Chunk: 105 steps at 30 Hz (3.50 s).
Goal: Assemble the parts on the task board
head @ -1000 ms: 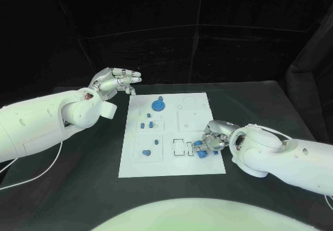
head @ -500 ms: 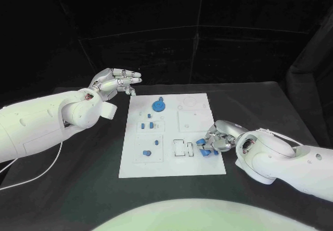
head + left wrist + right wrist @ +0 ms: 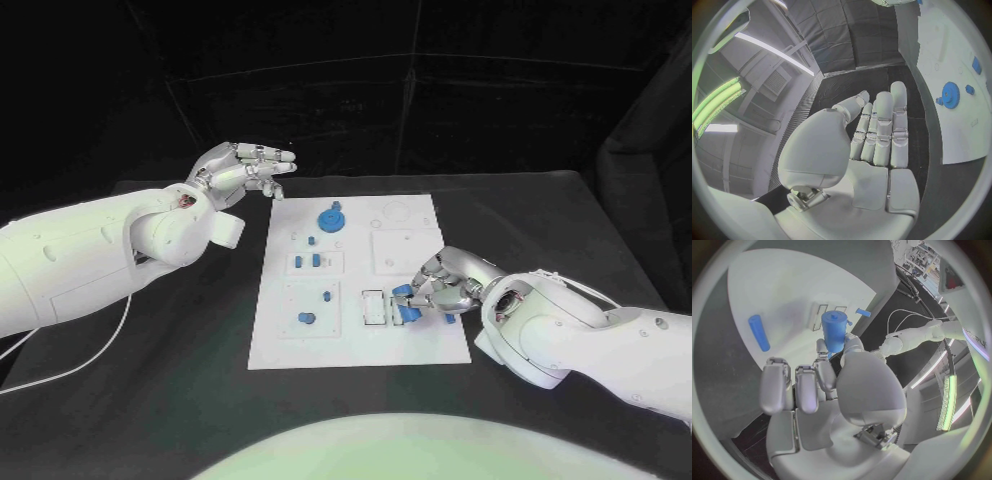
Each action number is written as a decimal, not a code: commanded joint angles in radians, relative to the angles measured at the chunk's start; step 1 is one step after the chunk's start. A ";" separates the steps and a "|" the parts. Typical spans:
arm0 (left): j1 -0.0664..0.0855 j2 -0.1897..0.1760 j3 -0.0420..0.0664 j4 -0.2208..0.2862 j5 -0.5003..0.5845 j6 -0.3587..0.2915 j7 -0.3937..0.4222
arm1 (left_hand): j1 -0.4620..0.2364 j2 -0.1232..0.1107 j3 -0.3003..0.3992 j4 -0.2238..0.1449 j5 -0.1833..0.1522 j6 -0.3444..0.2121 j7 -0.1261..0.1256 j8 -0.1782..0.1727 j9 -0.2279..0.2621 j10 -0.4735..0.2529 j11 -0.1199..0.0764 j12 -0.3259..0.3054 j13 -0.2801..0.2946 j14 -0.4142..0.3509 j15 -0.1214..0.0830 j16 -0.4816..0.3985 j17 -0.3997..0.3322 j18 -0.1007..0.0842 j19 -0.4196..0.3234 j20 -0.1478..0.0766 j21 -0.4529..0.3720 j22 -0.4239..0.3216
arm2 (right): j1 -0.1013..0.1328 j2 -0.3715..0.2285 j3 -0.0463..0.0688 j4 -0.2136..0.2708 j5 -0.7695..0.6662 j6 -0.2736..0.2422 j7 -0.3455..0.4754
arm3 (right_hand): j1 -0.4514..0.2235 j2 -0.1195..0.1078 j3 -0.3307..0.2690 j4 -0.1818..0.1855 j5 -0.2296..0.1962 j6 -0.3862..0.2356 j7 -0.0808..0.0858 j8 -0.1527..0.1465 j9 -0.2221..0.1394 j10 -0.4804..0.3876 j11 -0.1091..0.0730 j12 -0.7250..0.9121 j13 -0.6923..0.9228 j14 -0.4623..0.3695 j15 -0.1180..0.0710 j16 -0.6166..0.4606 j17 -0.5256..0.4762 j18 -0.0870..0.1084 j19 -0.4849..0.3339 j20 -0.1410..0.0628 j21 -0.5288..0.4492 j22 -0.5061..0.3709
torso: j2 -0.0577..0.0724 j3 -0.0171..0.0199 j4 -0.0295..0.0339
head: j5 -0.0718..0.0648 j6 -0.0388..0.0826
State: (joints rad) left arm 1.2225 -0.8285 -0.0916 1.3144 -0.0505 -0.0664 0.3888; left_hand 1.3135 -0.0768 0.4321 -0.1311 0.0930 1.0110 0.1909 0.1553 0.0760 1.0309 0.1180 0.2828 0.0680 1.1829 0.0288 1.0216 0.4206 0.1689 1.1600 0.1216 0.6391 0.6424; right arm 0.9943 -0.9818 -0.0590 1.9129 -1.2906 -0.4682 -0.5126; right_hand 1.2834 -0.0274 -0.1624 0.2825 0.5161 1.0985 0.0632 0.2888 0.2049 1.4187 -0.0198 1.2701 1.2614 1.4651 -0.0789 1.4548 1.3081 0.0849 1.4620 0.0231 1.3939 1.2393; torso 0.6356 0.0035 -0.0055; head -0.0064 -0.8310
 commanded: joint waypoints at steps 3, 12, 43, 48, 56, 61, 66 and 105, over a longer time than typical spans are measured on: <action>0.002 -0.001 0.001 0.004 0.004 0.012 0.003 | -0.001 -0.001 -0.006 0.000 0.001 -0.004 -0.001 0.004 -0.002 -0.009 0.000 0.006 -0.001 -0.006 -0.002 -0.003 -0.001 0.014 -0.009 0.001 -0.006 -0.001 | 0.002 0.040 0.001 -0.027 0.050 0.051 -0.019 | -0.002 0.008 -0.007 0.004 -0.001 0.014 -0.007 0.007 0.028 0.003 -0.001 -0.002 -0.004 0.062 -0.010 0.006 0.008 -0.020 0.007 -0.005 0.006 0.001 | 0.000 -0.0005 -0.0007 | 0.004 -0.001; 0.002 0.000 0.001 0.004 0.004 0.012 0.003 | -0.001 -0.001 -0.006 0.000 0.001 -0.004 -0.001 0.004 -0.002 -0.009 0.000 0.006 -0.001 -0.006 -0.002 -0.003 -0.001 0.014 -0.009 0.001 -0.006 -0.001 | 0.004 0.114 0.001 -0.076 0.019 0.087 -0.067 | -0.027 0.017 -0.027 0.005 -0.049 0.015 -0.007 0.004 0.042 0.004 -0.002 -0.011 -0.006 0.062 -0.010 0.006 0.010 -0.020 0.006 -0.006 0.007 0.002 | 0.001 -0.0002 0.0006 | 0.005 -0.001; 0.002 0.001 0.001 0.005 0.004 0.014 0.004 | -0.001 -0.001 -0.006 0.000 0.001 -0.004 -0.001 0.004 -0.002 -0.009 0.000 0.006 -0.001 -0.006 -0.002 -0.003 -0.001 0.014 -0.009 0.001 -0.006 -0.001 | 0.007 0.143 0.001 -0.089 -0.108 0.041 -0.017 | -0.083 -0.059 0.041 -0.042 -0.387 -0.013 -0.001 -0.014 0.125 -0.058 0.006 -0.182 -0.119 0.060 -0.004 -0.001 0.008 -0.016 -0.005 0.001 -0.007 -0.013 | 0.001 0.0017 -0.0029 | 0.008 0.002; 0.002 0.002 0.001 0.004 0.004 0.015 0.003 | -0.001 -0.001 -0.006 0.000 0.001 -0.004 -0.001 0.004 -0.002 -0.009 0.000 0.006 -0.001 -0.006 -0.002 -0.003 -0.001 0.014 -0.009 0.001 -0.006 -0.001 | 0.007 0.126 0.001 -0.075 -0.106 0.057 0.035 | 0.004 -0.045 0.046 -0.100 -0.355 -0.009 -0.001 -0.012 0.137 -0.055 0.004 -0.195 -0.130 0.062 -0.006 0.004 0.018 -0.018 -0.002 -0.002 -0.002 -0.003 | 0.000 0.0016 -0.0042 | 0.008 0.000; 0.002 0.004 0.001 0.003 0.004 0.017 0.001 | -0.001 -0.001 -0.007 0.000 0.001 -0.007 0.000 0.006 -0.002 -0.011 0.001 0.008 -0.001 -0.007 -0.002 -0.003 -0.002 0.013 -0.009 0.001 -0.007 -0.002 | 0.007 0.129 0.001 -0.078 -0.127 0.093 0.027 | 0.024 -0.038 0.042 -0.117 -0.356 -0.010 -0.001 -0.013 0.142 -0.055 0.004 -0.200 -0.134 0.062 -0.005 0.004 0.018 -0.019 -0.001 -0.001 -0.001 -0.001 | 0.000 0.0015 -0.0003 | 0.007 0.000; 0.002 0.005 0.001 0.003 0.004 0.018 0.000 | -0.001 -0.001 -0.007 0.000 0.001 -0.007 0.000 0.006 -0.002 -0.011 0.001 0.008 -0.001 -0.007 -0.002 -0.003 -0.002 0.013 -0.009 0.001 -0.007 -0.002 | 0.007 0.140 0.001 -0.092 -0.135 0.100 -0.003 | 0.025 -0.029 0.042 -0.118 -0.356 -0.009 0.000 -0.013 0.143 -0.055 0.004 -0.202 -0.136 0.062 -0.005 0.004 0.019 -0.019 -0.001 -0.001 0.000 0.000 | 0.001 0.0009 0.0000 | 0.010 0.000; 0.002 0.005 0.001 0.003 0.004 0.017 -0.001 | -0.001 -0.001 -0.007 0.000 0.001 -0.007 0.000 0.006 -0.002 -0.011 0.001 0.008 -0.001 -0.007 -0.002 -0.003 -0.002 0.013 -0.009 0.001 -0.007 -0.002 | 0.007 0.153 0.000 -0.107 -0.145 0.105 -0.019 | 0.027 -0.021 0.041 -0.120 -0.354 -0.008 -0.001 -0.013 0.145 -0.054 0.004 -0.205 -0.138 0.061 -0.005 0.004 0.019 -0.019 -0.002 -0.001 -0.001 0.000 | 0.002 0.0011 -0.0005 | 0.012 -0.001; 0.002 0.007 0.000 -0.005 0.004 0.020 -0.003 | -0.001 -0.001 -0.007 0.000 0.001 -0.007 0.000 0.006 -0.002 -0.011 0.001 0.008 -0.001 -0.007 -0.002 -0.003 -0.002 0.013 -0.009 0.001 -0.007 -0.002 | 0.006 0.087 0.000 -0.071 -0.087 0.120 0.209 | 0.051 0.010 0.011 -0.156 -0.383 -0.018 0.004 -0.038 0.154 -0.042 0.008 -0.184 -0.111 0.063 -0.002 0.009 0.034 -0.020 0.000 0.001 0.005 0.011 | 0.001 0.0007 -0.0040 | 0.014 -0.005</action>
State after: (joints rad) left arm 1.2228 -0.8216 -0.0921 1.3093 -0.0506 -0.0577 0.3831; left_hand 1.3135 -0.0768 0.4322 -0.1311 0.0930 1.0111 0.1909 0.1553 0.0753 1.0273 0.1216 0.2895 0.0680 1.1829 0.0288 1.0216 0.4193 0.1688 1.1566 0.1250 0.6391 0.6421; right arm 0.9993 -0.8925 -0.0590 1.8364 -1.3982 -0.3999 -0.3386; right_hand 1.3240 -0.0228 -0.1517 0.1341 0.1297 1.0872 0.0661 0.2552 0.3601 1.3775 -0.0178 1.0888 1.1513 1.4687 -0.0823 1.4579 1.3075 0.0691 1.4620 0.0232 1.3936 1.2502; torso 0.6364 0.0046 -0.0101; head 0.0094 -0.8363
